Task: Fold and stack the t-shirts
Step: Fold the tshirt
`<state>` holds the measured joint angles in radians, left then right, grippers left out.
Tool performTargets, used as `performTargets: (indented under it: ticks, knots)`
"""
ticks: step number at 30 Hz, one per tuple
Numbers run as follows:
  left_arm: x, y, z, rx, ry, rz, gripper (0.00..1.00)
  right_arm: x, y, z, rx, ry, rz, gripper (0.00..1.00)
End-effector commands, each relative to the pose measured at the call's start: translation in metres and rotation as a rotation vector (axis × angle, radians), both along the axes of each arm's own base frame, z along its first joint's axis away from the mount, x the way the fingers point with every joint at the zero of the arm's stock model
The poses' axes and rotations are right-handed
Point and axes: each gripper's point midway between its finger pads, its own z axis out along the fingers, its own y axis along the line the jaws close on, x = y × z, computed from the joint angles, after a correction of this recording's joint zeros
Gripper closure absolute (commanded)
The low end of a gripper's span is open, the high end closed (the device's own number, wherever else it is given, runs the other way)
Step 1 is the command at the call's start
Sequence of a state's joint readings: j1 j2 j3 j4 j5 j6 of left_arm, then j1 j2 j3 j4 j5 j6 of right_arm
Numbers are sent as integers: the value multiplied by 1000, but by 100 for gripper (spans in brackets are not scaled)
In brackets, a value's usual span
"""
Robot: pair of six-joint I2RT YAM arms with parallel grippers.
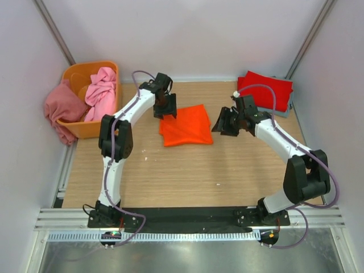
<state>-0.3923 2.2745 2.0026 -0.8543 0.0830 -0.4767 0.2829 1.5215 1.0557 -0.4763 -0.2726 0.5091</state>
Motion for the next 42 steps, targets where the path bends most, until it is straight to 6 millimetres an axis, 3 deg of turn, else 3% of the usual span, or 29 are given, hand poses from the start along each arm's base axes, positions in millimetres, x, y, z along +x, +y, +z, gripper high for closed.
performTargets:
  ticks: [1,4,5,7,8,9,10,11,12,13,14,15,17,18,22,25,27,28,29,32,35,36,37,39,40,42]
  knots:
    - [-20,-10,88,20,-140,-47,36,23,12,61,67,-161,44,46]
    - [-40,-18,98,-25,-161,-36,36,46,29,74,127,-208,85,46]
    - [-54,-15,82,-20,-120,-34,36,57,39,73,157,-199,115,46]
    - [-61,-23,86,-75,-148,-24,37,73,53,76,204,-223,159,46]
    - [-72,-20,66,-67,-109,-26,38,85,63,88,240,-246,193,46]
    - [-76,-23,61,-82,-102,-28,38,97,69,67,251,-206,209,46]
    - [-75,-27,57,-106,-110,-24,39,107,76,61,266,-207,228,47]
    - [-82,-27,44,-108,-80,-30,40,123,82,70,278,-241,251,47]
    - [-82,-28,39,-118,-77,-33,40,132,88,38,281,-177,270,48]
    - [-79,-33,33,-131,-82,-36,41,139,89,29,279,-160,278,49]
    - [-81,-34,26,-138,-67,-38,41,152,92,37,283,-188,290,50]
    - [-81,-36,21,-145,-61,-41,41,160,90,8,264,-141,280,50]
    - [-77,-39,8,-152,-60,-33,42,173,91,-1,269,-144,279,50]
    - [-76,-39,4,-151,-56,-31,42,176,88,-19,257,-116,269,50]
    - [-83,-32,-18,-116,-18,-15,44,181,75,-48,224,-87,241,50]
    - [-110,-16,-46,-76,29,-4,45,176,60,-80,177,-31,197,50]
    - [-121,-5,-49,-48,19,8,45,161,50,-103,138,29,166,50]
    - [-134,10,-64,0,37,24,45,159,46,-110,132,28,146,50]
    - [-141,17,-68,20,43,31,45,142,40,-124,115,72,126,50]
    - [-159,39,-73,85,45,59,46,121,31,-138,121,128,74,51]
    - [-166,47,-56,116,25,75,46,124,34,-109,144,71,81,51]
    - [-166,47,-48,117,15,75,46,128,38,-89,161,37,96,49]
    - [-162,46,-29,108,-10,75,44,126,41,-79,171,36,113,47]
    - [-161,48,-9,122,-21,62,40,132,48,-36,194,-23,144,42]
    - [-147,41,18,96,-76,59,39,133,50,-21,205,-44,155,41]
    - [-140,41,42,106,-105,33,38,136,55,11,239,-93,178,38]
